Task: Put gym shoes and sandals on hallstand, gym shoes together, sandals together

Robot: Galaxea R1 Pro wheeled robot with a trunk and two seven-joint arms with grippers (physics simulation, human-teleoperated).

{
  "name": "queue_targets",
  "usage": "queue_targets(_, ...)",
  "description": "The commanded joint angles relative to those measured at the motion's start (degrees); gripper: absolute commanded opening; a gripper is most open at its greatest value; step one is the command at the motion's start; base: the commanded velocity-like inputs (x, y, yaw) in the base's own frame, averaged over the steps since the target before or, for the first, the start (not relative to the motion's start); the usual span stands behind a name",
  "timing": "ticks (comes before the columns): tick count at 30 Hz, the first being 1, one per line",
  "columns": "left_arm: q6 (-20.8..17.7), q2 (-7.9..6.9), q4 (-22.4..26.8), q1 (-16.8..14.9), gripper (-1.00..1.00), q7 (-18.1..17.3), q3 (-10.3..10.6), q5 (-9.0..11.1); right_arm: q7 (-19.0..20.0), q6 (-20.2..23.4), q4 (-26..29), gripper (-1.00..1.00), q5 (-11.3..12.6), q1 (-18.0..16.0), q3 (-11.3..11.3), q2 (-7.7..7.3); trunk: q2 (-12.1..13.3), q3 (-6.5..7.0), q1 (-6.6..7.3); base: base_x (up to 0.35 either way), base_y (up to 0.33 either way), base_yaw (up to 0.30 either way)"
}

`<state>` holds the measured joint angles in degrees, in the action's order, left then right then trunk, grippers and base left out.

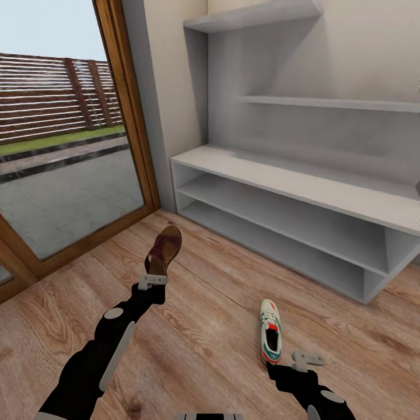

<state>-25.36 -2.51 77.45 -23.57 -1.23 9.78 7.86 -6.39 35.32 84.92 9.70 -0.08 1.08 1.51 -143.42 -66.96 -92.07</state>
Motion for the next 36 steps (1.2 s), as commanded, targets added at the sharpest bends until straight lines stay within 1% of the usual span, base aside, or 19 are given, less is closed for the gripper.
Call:
queue_targets(1,-0.31,-0.04,0.07,-0.02,-1.00,0.00,0.05,0.49,-0.55,0.18,0.08,1.00,0.60,-0.01,0.07,-0.01,-0.02,-0.04,0.01,0.000,0.000,0.000)
queue_targets(7,-0.31,-0.04,0.07,-0.05,-1.00,0.00,0.06,0.49,-0.63,0.15,0.04,1.00,0.43,-0.01,0.07,-0.02,-0.02,-0.04,0.01,0.000,0.000,0.000)
queue_targets(9,-0.08,0.62,0.72,-0.32,-1.00,-0.18,0.17,0.33,-0.66,-0.50,-0.61,1.00,-0.24,-0.66,-0.22,-0.01,-0.02,-0.04,0.01,0.000,0.000,0.000)
queue_targets(12,-0.07,1.59,1.69,-0.30,-1.00,-0.18,0.17,0.33,-0.66,-1.47,-1.57,1.00,-0.09,-1.63,-0.20,-0.01,-0.02,-0.04,0.01,0.000,0.000,0.000)
queue_targets(13,-0.06,1.55,2.02,-0.30,-1.00,-0.18,0.16,0.32,-0.65,-1.79,-1.53,1.00,0.15,-1.76,-0.17,-0.01,-0.02,-0.04,0.01,0.000,0.000,0.000)
queue_targets(16,0.10,2.09,2.99,-0.29,-1.00,-0.13,0.22,0.34,-0.69,-2.75,-0.56,1.00,0.51,-0.78,0.03,-0.06,-0.02,-0.04,0.01,0.000,0.000,0.000)
queue_targets(22,0.13,2.20,4.94,-0.30,-1.00,-0.09,0.24,0.37,-0.72,-4.68,1.37,1.00,0.57,1.15,0.23,-0.02,-0.02,-0.04,0.01,0.000,0.000,0.000)
queue_targets(26,0.13,2.19,6.23,-0.29,-1.00,-0.09,0.24,0.39,-0.73,-5.96,2.66,1.00,0.58,1.29,0.28,-0.02,-0.02,-0.04,0.01,0.000,0.000,0.000)
queue_targets(29,0.13,2.23,6.97,-0.30,-1.00,-0.09,0.26,0.36,-0.73,-6.92,2.47,1.00,0.60,1.31,0.20,0.02,-0.02,-0.04,0.01,0.000,0.000,0.000)
queue_targets(36,0.20,2.64,7.10,-0.33,-1.00,-0.17,2.20,0.37,-0.73,-9.17,0.83,1.00,0.67,1.27,0.01,0.00,-0.02,-0.04,0.01,0.000,0.000,0.000)
